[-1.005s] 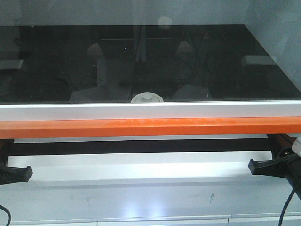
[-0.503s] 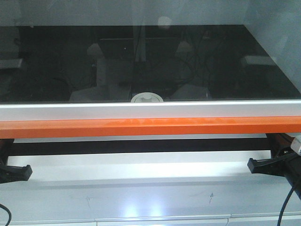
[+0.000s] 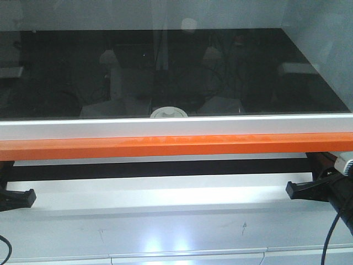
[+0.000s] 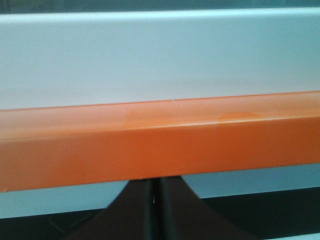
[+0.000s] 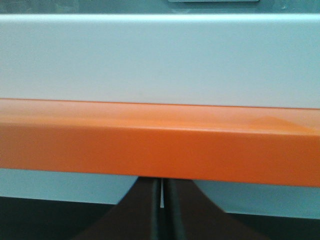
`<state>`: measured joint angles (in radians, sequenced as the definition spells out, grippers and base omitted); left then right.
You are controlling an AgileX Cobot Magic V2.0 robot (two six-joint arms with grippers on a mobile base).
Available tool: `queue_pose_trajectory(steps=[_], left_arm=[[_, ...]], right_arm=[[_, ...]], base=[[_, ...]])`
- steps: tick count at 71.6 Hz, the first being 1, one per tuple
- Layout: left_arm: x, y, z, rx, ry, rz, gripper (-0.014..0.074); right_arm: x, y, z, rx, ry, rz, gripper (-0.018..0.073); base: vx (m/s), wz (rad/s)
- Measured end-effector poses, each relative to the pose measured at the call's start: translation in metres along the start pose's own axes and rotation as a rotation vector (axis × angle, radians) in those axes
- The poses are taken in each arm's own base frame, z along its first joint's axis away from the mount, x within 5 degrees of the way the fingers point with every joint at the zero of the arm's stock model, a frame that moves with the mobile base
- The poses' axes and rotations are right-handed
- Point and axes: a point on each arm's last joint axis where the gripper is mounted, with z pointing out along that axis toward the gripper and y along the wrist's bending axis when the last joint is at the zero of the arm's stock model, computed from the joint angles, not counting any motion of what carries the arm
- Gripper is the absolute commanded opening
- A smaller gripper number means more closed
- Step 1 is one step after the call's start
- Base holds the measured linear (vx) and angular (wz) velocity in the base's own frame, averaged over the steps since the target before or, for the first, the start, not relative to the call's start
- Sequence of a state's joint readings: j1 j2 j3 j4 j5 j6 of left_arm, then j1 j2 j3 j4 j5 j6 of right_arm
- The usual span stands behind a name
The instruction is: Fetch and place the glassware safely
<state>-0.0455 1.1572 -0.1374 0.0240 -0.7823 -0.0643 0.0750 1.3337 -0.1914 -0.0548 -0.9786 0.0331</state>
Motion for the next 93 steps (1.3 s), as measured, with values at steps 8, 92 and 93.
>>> queue_pose_trajectory(steps=[8, 92, 93], left_arm=[[-0.002, 0.000, -0.001, -0.006, 0.005, -0.003, -0.0007], [-0.059, -0.003, 0.003, -0.001, -0.020, 0.033, -0.0007], [-0.060, -0.003, 0.002, -0.001, -0.027, 0.033, -0.0007]], right_arm=[[-0.001, 0.001, 0.001, -0.009, -0.002, 0.011, -0.0001], [-0.055, 0.000, 0.000, 0.000, -0.061, 0.018, -0.0001], [-0.057, 0.000, 0.000, -0.001, -0.068, 0.017, -0.0001]], base=[[-0.01, -0.03], [-0.01, 0.01], [0.00, 0.00]])
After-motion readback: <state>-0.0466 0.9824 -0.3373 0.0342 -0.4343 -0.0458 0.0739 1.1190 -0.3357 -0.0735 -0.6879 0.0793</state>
